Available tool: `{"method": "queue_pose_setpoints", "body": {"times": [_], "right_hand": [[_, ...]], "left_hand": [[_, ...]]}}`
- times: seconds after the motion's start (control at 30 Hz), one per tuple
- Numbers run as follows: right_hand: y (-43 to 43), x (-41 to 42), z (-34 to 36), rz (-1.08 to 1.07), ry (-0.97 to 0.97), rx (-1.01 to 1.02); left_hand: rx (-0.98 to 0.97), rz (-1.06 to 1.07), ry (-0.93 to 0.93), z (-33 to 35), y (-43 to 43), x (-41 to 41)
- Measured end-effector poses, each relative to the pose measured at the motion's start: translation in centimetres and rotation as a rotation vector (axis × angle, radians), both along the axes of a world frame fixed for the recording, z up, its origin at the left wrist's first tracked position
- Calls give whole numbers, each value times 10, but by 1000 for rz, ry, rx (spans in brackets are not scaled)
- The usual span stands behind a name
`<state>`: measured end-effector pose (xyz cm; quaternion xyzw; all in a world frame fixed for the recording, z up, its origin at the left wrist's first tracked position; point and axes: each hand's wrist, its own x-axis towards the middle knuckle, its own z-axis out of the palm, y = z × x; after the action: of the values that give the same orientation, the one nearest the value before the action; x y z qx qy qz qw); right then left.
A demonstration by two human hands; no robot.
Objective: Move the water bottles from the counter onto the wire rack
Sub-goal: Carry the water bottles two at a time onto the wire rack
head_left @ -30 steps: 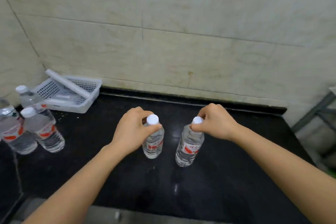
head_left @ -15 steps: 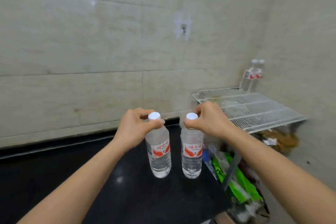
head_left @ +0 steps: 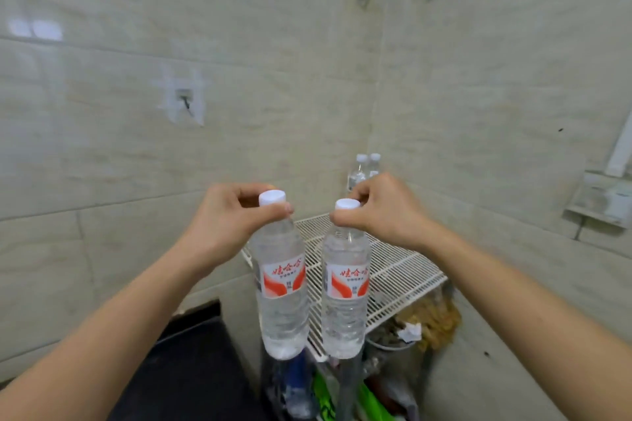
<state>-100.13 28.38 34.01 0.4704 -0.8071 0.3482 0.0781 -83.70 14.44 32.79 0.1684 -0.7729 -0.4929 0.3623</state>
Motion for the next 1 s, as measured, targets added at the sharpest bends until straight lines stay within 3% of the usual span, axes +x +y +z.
{"method": "queue_pose_setpoints", "body": {"times": [0.2,0.5,0.73,1.0], "right_hand": [[-26,-89,8,12,3,-1],[-97,-227,7,10,34,95],[-146,-308,6,152,12,156],[-205,-367,0,223,23,202]], "left_hand": [[-15,-10,28,10,-16,-106],[28,178,-27,-14,-60,-235],[-60,276,-106,-18,-100,-310],[12,367,-146,-26,-137,-373]]}}
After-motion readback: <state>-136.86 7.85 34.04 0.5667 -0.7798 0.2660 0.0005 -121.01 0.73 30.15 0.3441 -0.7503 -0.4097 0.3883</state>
